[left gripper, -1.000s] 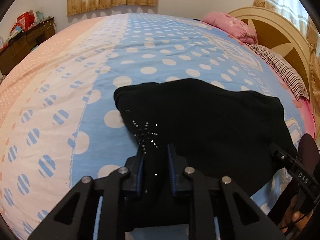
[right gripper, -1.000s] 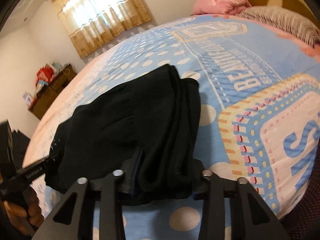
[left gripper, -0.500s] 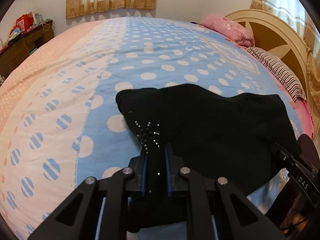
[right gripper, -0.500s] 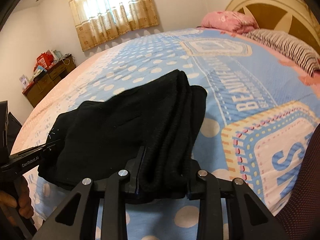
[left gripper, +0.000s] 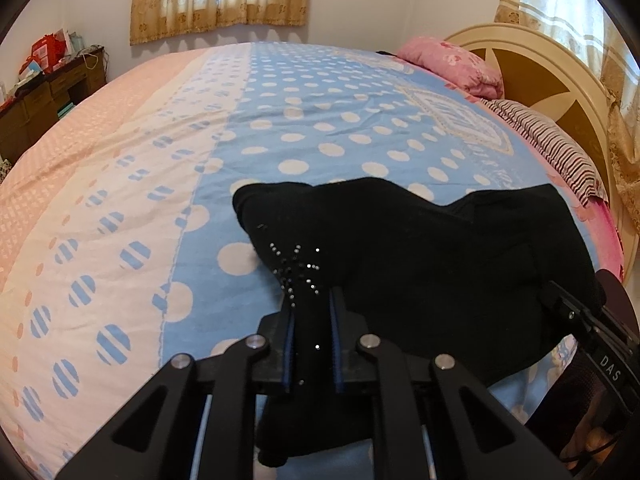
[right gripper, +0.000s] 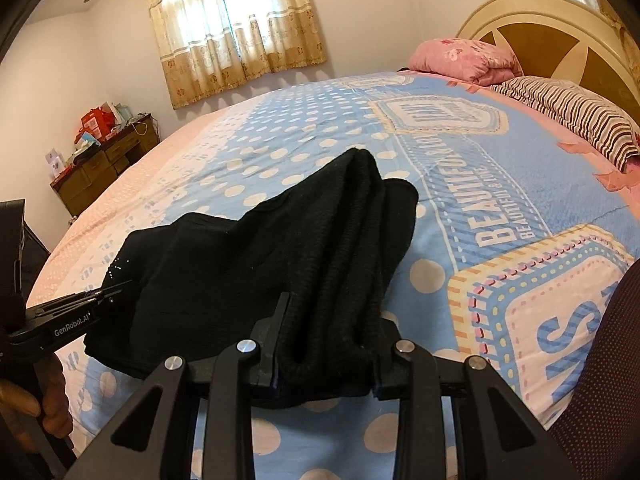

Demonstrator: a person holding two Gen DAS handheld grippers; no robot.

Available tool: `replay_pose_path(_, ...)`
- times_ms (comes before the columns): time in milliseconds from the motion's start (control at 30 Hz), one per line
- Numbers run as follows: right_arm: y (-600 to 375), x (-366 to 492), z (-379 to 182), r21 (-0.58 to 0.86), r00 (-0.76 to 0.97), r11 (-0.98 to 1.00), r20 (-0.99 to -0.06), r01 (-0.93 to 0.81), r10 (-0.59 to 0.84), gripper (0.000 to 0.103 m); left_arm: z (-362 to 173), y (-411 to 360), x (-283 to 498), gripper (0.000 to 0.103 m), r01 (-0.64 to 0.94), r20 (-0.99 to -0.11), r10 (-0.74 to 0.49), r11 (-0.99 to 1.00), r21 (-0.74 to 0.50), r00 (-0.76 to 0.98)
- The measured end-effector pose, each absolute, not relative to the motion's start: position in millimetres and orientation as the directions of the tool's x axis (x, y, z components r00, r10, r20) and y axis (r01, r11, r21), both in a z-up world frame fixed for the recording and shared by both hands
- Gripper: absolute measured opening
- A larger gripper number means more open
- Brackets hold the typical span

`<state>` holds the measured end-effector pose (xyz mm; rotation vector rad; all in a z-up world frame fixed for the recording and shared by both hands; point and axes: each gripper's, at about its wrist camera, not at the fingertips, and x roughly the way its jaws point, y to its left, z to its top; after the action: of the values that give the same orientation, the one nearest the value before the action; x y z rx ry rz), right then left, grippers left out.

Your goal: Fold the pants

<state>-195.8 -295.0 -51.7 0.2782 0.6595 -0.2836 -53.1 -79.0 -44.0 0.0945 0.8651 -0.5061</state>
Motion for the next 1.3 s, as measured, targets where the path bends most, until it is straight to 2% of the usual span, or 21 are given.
replay_pose_path(300, -292.7, -199.4, -44.3, 0.161, 0.769, 0.929, -0.617, 0.333, -0.169, 0.032, -39.5, -80.8, -55.3, 0.015, 0.466, -0.745, -0.389, 0.877, -0.119, 0.542)
replay_pose_path(900, -310.2, -199.9, -70.0, 0.201, 0.738, 0.905, -0.656, 0.375, -0.160, 0.032, -49.8, -88.7, -52.3, 0.015, 0.453, -0.769, -0.347, 0.887, -0.084, 0.537)
replay_pose_path(1300, -297.2, -199.6, -47.2, 0.184, 0.764, 0.922, -0.626, 0.342, -0.159, 0.032, -27.9, -78.7, -52.8, 0.014, 0.465, -0.727, -0.395, 0.878, -0.117, 0.562)
